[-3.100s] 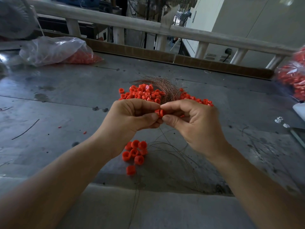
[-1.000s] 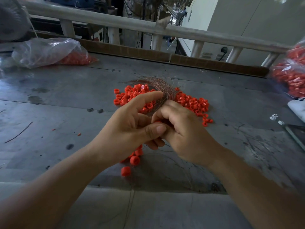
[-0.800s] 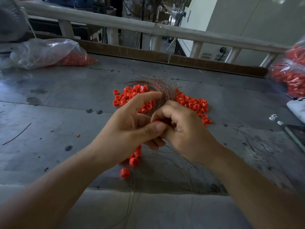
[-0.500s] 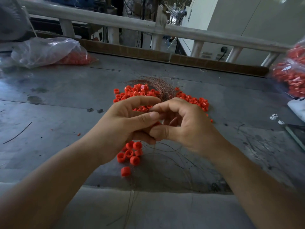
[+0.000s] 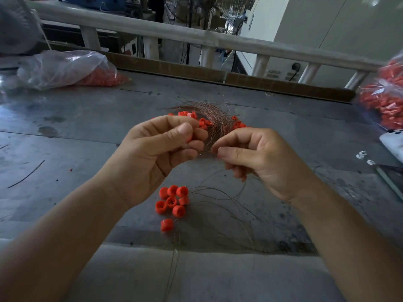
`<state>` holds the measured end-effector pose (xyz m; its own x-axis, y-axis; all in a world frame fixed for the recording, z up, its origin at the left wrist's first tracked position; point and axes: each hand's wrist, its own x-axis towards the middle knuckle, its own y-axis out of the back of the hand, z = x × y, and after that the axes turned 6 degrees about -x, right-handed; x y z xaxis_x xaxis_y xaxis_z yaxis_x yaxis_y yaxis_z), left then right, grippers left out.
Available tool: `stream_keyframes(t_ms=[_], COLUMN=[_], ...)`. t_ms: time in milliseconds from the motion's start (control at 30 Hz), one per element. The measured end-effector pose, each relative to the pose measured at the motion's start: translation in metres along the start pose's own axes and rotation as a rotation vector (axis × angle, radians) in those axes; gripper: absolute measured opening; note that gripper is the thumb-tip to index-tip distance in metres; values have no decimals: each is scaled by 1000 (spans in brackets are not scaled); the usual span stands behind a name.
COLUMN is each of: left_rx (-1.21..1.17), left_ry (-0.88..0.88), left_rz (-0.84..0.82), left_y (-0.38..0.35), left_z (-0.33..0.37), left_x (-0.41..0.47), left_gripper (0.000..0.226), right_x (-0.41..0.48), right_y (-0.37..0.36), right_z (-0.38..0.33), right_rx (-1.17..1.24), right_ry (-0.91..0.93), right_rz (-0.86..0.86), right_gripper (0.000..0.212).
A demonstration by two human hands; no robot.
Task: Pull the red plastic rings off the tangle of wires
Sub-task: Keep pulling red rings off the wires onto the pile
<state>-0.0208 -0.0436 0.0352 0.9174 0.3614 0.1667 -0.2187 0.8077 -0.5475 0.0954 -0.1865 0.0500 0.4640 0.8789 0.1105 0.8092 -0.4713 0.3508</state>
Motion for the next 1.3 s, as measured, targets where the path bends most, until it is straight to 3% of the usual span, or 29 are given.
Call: stream_keyframes(t_ms=[100, 200, 267, 367, 600, 767, 900, 1033, 1133, 1300], left_rx=[238, 682, 968, 1159, 1304, 1358, 1470, 1506, 1546, 1556], left_ry=[-26, -96, -100, -44, 20, -154, -127, -55, 1, -61], left_rz=[86, 177, 174, 146, 145, 293, 421, 441, 422, 398], left_y=[1, 6, 9, 11, 18, 28, 42, 46, 45, 48], left_z=[-2, -6, -10, -15, -20, -22, -24, -26, -29, -29], left_x=[0, 1, 1, 1, 4, 12, 24, 31, 34, 33], left_gripper=[10, 16, 22, 27, 21, 10, 33, 37, 29, 8], right_x=[2, 4, 5, 6, 8, 8, 9, 9, 9, 10], right_y=[7, 9, 7, 2, -9, -8, -6, -3, -2, 2], right_z=[3, 8, 13, 17, 27, 28, 27, 27, 28, 29], right_rx=[-153, -401, -537, -676, -770, -800, -797, -792, -793, -812], right_ry=[3, -2, -24, -41, -48, -34, -4, 8, 1, -7], right_rz=[40, 29, -7, -59, -131, -137, -66, -32, -32, 18], right_gripper=[15, 15, 14, 17, 2, 9, 10, 9, 7, 9])
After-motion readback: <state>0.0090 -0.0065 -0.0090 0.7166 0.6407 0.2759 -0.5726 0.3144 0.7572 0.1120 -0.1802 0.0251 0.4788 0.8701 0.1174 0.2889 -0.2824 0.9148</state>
